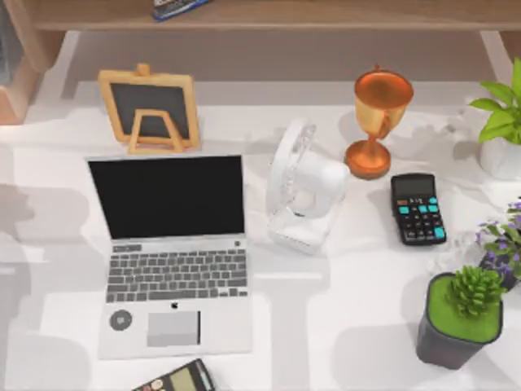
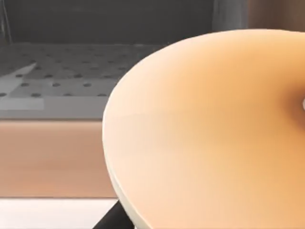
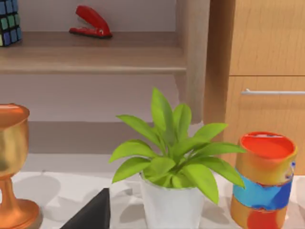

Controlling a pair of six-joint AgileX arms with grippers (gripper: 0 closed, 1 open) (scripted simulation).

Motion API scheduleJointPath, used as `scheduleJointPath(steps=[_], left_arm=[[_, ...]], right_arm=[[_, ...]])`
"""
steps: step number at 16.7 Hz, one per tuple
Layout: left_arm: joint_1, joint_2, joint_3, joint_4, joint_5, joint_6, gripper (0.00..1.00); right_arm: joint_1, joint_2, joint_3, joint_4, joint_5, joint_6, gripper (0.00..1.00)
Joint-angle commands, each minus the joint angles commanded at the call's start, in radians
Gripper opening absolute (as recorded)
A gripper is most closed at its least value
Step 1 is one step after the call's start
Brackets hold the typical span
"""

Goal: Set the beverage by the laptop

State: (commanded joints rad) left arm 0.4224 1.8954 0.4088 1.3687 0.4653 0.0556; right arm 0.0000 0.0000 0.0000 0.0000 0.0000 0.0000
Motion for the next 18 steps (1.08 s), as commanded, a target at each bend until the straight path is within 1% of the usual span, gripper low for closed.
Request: scheduleJointPath(steps=[4,6,8,10,12,14,16,18], left_arm=[[0.000,0.003,-0.001,0.002,0.000,0.001,0.00],[-0.030,-0.019,0.024,0.023,-0.010,0.001,0.00],[-0.103,-0.049,0.067,0.045,-0.040,-0.003,0.00],[-0.215,-0.082,0.123,0.055,-0.094,-0.015,0.00],[-0.359,-0.116,0.188,0.040,-0.177,-0.038,0.00],[-0.527,-0.145,0.256,-0.006,-0.286,-0.071,0.00],[-0.710,-0.168,0.321,-0.083,-0.417,-0.117,0.00],[-0.897,-0.188,0.381,-0.189,-0.566,-0.175,0.00]], right_arm=[[0.000,0.000,0.000,0.000,0.000,0.000,1.00],[0.000,0.000,0.000,0.000,0.000,0.000,1.00],[0.000,0.000,0.000,0.000,0.000,0.000,1.00],[0.000,0.000,0.000,0.000,0.000,0.000,1.00],[0.000,0.000,0.000,0.000,0.000,0.000,1.00],[0.000,0.000,0.000,0.000,0.000,0.000,1.00],[0.000,0.000,0.000,0.000,0.000,0.000,1.00],[0.000,0.000,0.000,0.000,0.000,0.000,1.00]])
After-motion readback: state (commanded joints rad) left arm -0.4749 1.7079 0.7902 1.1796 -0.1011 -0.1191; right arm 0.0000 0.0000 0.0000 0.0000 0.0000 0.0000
